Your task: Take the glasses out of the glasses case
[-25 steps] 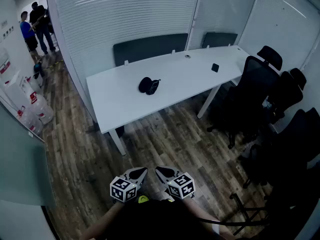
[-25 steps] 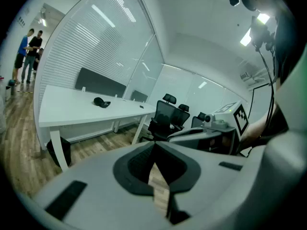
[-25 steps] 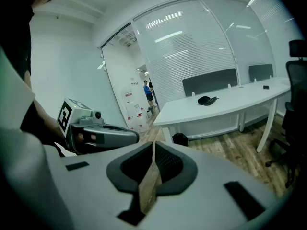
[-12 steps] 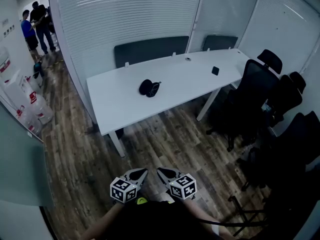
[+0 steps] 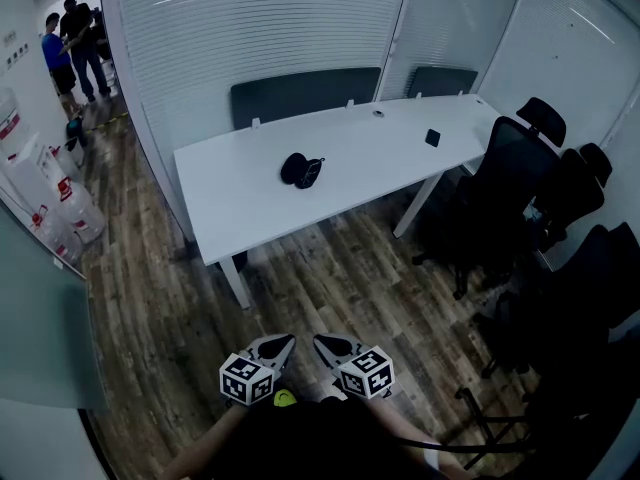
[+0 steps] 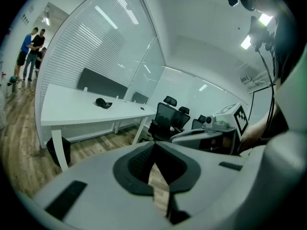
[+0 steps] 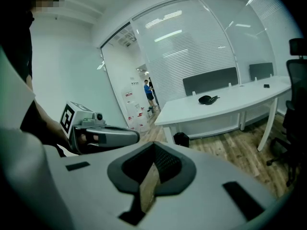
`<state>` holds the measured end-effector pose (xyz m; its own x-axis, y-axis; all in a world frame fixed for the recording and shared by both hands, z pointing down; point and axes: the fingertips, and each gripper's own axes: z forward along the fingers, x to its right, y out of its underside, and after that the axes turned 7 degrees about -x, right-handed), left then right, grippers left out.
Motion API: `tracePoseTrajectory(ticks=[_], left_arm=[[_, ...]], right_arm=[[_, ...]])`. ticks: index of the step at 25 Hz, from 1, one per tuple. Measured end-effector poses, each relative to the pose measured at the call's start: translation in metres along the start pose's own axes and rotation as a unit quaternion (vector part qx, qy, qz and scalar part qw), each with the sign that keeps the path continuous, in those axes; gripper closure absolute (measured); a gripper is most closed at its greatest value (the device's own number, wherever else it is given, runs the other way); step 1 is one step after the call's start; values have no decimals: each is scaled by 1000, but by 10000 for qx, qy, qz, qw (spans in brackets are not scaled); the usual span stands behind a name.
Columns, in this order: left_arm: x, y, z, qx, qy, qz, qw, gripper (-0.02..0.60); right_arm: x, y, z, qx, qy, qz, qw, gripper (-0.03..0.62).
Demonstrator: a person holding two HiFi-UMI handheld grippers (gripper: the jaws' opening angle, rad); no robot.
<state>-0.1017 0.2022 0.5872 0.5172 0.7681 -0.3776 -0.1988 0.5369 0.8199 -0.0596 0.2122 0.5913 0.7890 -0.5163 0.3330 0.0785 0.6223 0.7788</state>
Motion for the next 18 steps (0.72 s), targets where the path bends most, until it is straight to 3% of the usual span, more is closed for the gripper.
tracePoseTrajectory(ticks=[18], left_arm=[[-8,6,-11,5,-80,-121,9999,572]], right_arm=[[-3,7,13,-201,45,54,9998,576]])
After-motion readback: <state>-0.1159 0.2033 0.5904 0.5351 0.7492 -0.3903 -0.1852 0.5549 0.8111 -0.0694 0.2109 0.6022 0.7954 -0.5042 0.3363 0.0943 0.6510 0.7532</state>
